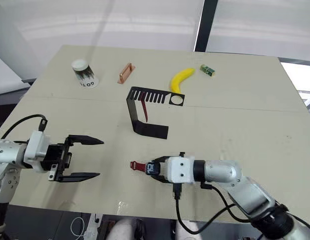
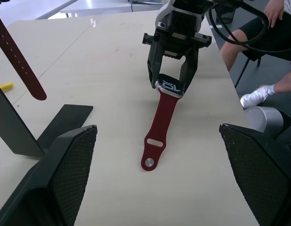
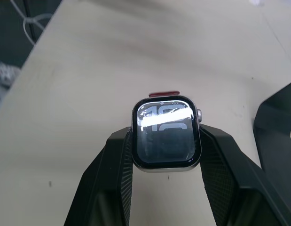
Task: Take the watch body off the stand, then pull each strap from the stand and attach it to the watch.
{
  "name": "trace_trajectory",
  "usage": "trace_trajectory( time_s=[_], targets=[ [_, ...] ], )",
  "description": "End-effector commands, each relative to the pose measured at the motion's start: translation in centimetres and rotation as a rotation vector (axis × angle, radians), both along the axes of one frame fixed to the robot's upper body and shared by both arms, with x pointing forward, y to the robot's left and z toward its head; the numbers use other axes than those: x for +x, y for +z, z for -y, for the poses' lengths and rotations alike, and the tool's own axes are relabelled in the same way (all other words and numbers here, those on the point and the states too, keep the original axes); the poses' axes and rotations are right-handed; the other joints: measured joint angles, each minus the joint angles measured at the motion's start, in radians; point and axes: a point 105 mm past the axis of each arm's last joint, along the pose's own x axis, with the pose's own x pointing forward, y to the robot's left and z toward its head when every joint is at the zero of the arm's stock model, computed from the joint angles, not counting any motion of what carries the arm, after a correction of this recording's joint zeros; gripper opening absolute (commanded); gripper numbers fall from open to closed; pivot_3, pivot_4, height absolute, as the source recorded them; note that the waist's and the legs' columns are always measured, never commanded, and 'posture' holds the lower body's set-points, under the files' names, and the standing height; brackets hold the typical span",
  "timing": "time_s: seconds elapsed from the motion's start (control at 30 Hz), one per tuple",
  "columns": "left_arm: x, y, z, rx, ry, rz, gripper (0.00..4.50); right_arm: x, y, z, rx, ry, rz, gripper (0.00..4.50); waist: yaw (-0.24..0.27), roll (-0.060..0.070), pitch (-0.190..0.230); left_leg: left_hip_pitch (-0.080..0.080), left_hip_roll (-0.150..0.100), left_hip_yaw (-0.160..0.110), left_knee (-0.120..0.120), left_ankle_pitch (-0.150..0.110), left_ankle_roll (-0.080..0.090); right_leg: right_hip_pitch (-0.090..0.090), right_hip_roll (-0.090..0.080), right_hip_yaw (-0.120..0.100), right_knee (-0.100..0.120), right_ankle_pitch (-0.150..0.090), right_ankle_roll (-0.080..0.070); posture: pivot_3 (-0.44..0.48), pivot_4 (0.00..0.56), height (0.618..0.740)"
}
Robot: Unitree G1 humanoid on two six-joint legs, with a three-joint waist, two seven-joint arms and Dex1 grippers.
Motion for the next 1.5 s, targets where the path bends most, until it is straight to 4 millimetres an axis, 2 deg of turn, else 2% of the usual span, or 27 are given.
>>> trace_trajectory(
  time_s=[0.03, 0.17, 0.23, 0.47, 0.67, 0.73, 0.77, 0.8, 0.87, 0.9, 1.0, 1.1, 1.17, 1.27, 1.4, 1.5],
  targets=[
    [-0.2, 0.3, 0.1, 0.004, -0.014, 0.02, 4.5, 0.2, -0.5, -1.5, -0.002, 0.045, -0.14, 1.52, 0.0, 0.0, 0.0, 0.0, 0.0, 0.0, 0.0, 0.0, 0.0, 0.0, 0.0, 0.0, 0.0, 0.0, 0.0, 0.0, 0.15, 0.725],
    [-0.3, 0.2, 0.2, 0.021, -0.038, 0.028, 4.5, 1.4, -1.3, -2.3, -0.042, 0.04, -0.188, 1.52, 0.001, 0.0, 0.0, 0.0, 0.0, 0.0, 0.0, 0.0, 0.001, 0.0, -0.001, 0.0, 0.0, 0.0, 0.0, 0.0, 0.15, 0.725],
    [-0.2, 0.3, 0.3, 0.022, -0.041, 0.032, 4.5, 1.5, -2.1, -1.6, -0.09, 0.031, -0.201, 1.52, 0.002, 0.0, 0.0, 0.0, 0.0, 0.0, 0.0, -0.001, 0.001, 0.0, -0.001, -0.001, 0.0, 0.0, 0.0, 0.0, 0.15, 0.725],
    [-0.3, 0.6, 0.6, 0.02, -0.039, 0.036, 4.5, 1.9, -4.5, 2.5, -0.199, -0.059, -0.26, 1.52, 0.001, 0.0, 0.0, -0.001, -0.001, 0.0, 0.0, -0.001, 0.002, 0.0, -0.001, -0.001, -0.001, 0.0, 0.0, 0.0, 0.15, 0.725],
    [-0.3, 0.7, 1.2, 0.001, -0.045, 0.032, 4.5, 2.2, -4.6, 2.7, -0.16, -0.077, -0.27, 1.52, 0.0, 0.0, 0.0, 0.001, 0.0, 0.0, 0.0, -0.001, 0.001, 0.001, -0.001, -0.001, 0.0, 0.0, 0.0, 0.0, 0.15, 0.725],
    [-0.3, 0.7, 1.1, 0.001, -0.047, 0.029, 4.5, 2.3, -3.9, 2.5, -0.127, -0.074, -0.277, 2.53, 0.0, 0.0, 0.0, 0.0, 0.0, 0.0, 0.0, -0.001, 0.001, 0.001, -0.001, -0.001, 0.0, 0.0, 0.0, 0.0, 0.15, 0.725],
    [-0.3, 0.6, 1.1, 0.003, -0.047, 0.028, 4.5, 2.2, -3.6, 2.6, -0.132, -0.057, -0.269, 2.79, 0.001, 0.0, 0.0, 0.0, 0.0, 0.0, 0.0, -0.001, 0.001, 0.001, -0.001, -0.001, 0.0, 0.0, 0.0, 0.0, 0.15, 0.725],
    [-0.3, 0.6, 1.1, 0.005, -0.048, 0.027, 4.5, 2.0, -3.5, 2.7, -0.139, -0.046, -0.264, 3.4, 0.001, 0.0, 0.0, 0.0, 0.0, 0.0, 0.0, -0.001, 0.001, 0.0, -0.001, -0.001, 0.0, 0.0, 0.0, 0.0, 0.15, 0.725],
    [-0.1, 0.3, 0.5, 0.015, -0.033, 0.026, 4.5, 1.8, -3.1, 3.8, -0.169, -0.045, -0.249, 4.25, 0.002, 0.0, 0.0, 0.0, -0.001, 0.0, 0.0, -0.001, 0.001, 0.0, -0.001, -0.001, 0.0, 0.0, 0.0, 0.0, 0.15, 0.725],
    [0.0, 0.1, -0.1, 0.02, -0.019, 0.014, 4.5, 1.7, -2.4, 4.4, -0.158, -0.05, -0.233, 4.46, 0.003, 0.0, 0.0, 0.0, -0.001, 0.0, 0.0, -0.001, 0.001, 0.0, -0.001, -0.001, 0.0, 0.0, 0.0, 0.0, 0.15, 0.725],
    [0.5, -0.7, -2.7, 0.05, 0.069, -0.008, 4.5, 1.2, 0.2, 7.0, -0.091, -0.096, -0.212, 4.46, 0.004, 0.0, 0.0, 0.0, -0.001, 0.0, 0.0, -0.001, 0.001, 0.0, -0.001, -0.001, 0.0, 0.0, 0.0, 0.0, 0.15, 0.725],
    [1.3, -1.6, -5.1, 0.061, 0.186, -0.011, 4.5, 0.2, 1.5, 10.0, -0.011, -0.128, -0.174, 4.46, 0.006, 0.0, 0.0, 0.0, 0.0, -0.001, -0.001, -0.001, 0.001, 0.001, -0.001, -0.002, -0.001, 0.0, 0.0, 0.0, 0.15, 0.725],
    [1.7, -2.2, -6.5, 0.056, 0.26, 0.003, 4.5, 0.2, 1.5, 12.7, 0.029, -0.22, -0.134, 4.46, 0.006, -0.001, 0.0, 0.001, 0.0, -0.001, -0.001, -0.002, 0.002, 0.002, -0.001, -0.002, -0.002, 0.0, 0.0, 0.0, 0.15, 0.725],
    [2.2, -3.5, -8.7, 0.047, 0.405, -0.039, 4.5, 1.4, 1.7, 17.6, 0.12, -0.473, -0.072, 4.46, 0.005, -0.001, 0.0, 0.001, -0.001, 0.0, -0.001, -0.002, 0.002, 0.003, -0.001, -0.002, -0.002, 0.0, 0.001, 0.0, 0.15, 0.725],
    [2.2, -4.5, -11.0, -0.016, 0.573, -0.027, 4.5, 0.9, 0.2, 24.5, 0.116, -0.756, -0.031, 4.46, 0.004, -0.001, 0.0, 0.003, 0.0, 0.001, -0.002, -0.002, 0.002, 0.003, -0.001, -0.001, -0.001, 0.0, 0.001, 0.0, 0.15, 0.725],
    [2.5, -4.8, -13.4, -0.091, 0.753, 0.002, 4.5, 0.6, 0.1, 26.9, 0.132, -0.871, -0.002, 4.46, 0.0, 0.0, 0.0, 0.003, 0.0, 0.001, -0.003, -0.002, 0.001, 0.003, -0.001, 0.0, -0.001, 0.0, 0.0, 0.0, 0.15, 0.725]
  ],
)
